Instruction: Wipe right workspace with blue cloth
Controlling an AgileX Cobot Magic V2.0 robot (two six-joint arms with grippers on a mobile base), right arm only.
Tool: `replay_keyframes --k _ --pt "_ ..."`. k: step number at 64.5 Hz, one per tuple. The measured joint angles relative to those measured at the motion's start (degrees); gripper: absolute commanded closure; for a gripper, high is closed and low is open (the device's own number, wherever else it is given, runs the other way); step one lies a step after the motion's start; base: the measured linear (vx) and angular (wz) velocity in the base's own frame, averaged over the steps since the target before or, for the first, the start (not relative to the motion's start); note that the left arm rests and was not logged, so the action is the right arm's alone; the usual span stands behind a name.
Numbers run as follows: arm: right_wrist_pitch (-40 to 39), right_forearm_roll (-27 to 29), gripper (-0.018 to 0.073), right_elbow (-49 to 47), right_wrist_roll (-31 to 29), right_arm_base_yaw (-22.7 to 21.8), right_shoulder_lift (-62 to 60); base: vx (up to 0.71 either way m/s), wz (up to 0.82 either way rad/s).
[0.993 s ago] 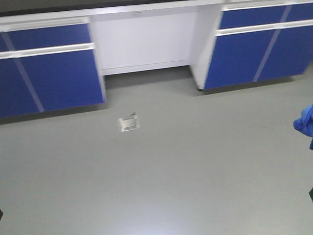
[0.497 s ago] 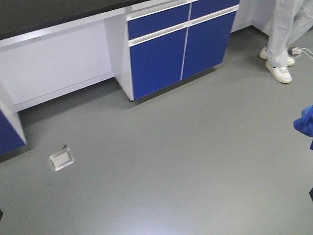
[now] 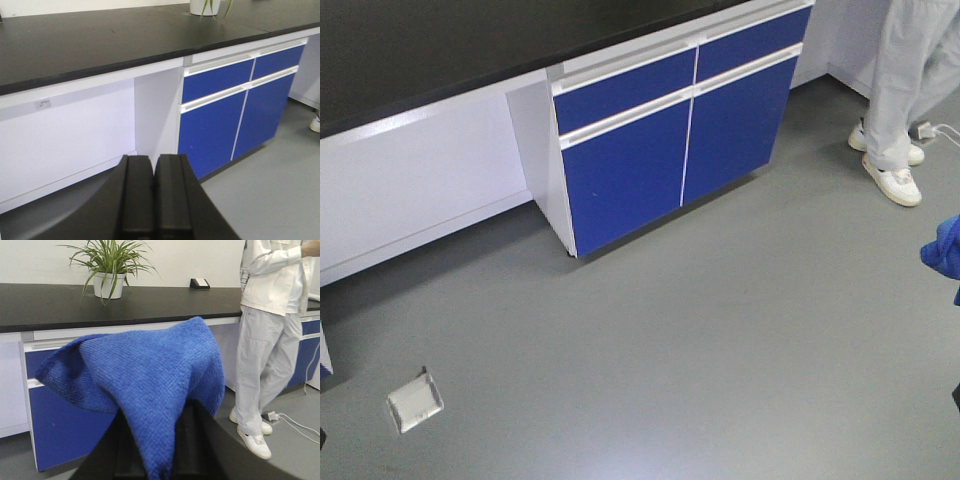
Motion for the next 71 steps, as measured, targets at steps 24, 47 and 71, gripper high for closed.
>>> replay_keyframes --k 24,47,71 --pt "0.0 0.0 0.0559 0.0 0.0 0.0 0.0 0.42 0.31" --pt "0.0 0.0 0.0559 0.0 0.0 0.0 0.0 0.38 0.43" --pt "0.0 0.0 0.0559 0.0 0.0 0.0 0.0 0.37 0.40"
